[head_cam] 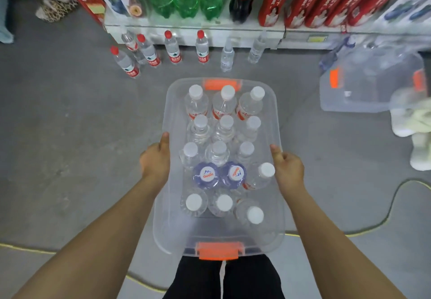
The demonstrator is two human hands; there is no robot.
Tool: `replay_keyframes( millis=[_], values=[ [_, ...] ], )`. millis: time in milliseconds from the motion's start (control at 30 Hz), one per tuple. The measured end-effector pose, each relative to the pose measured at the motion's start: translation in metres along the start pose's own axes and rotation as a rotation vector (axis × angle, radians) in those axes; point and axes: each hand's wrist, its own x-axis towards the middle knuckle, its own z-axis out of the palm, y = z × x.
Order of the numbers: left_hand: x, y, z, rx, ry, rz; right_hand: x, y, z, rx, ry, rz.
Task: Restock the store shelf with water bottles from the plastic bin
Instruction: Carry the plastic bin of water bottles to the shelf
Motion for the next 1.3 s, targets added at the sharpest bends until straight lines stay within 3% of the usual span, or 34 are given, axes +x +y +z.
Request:
replay_keyframes(
  millis=[500, 767, 967, 1300],
  values=[
    [0.196, 0.058, 0.067, -0.027, 0.062, -0.142, 0.208, -0.081, 0.106, -0.08, -0.085, -0.04],
    [0.296, 0.045, 0.097, -0.029, 0.072, -0.183, 0.286, -0.097, 0.187, -0.231, -0.104, -0.059],
    [0.361, 0.03, 0.115, -0.03, 0.081, -0.218, 0.326, -0.105, 0.245, -0.207, -0.106, -0.04],
    [0.418, -0.013, 0.146, -0.067, 0.042, -0.235, 0.36, -0.09, 0.312, -0.294, -0.047, -0.03]
  ],
)
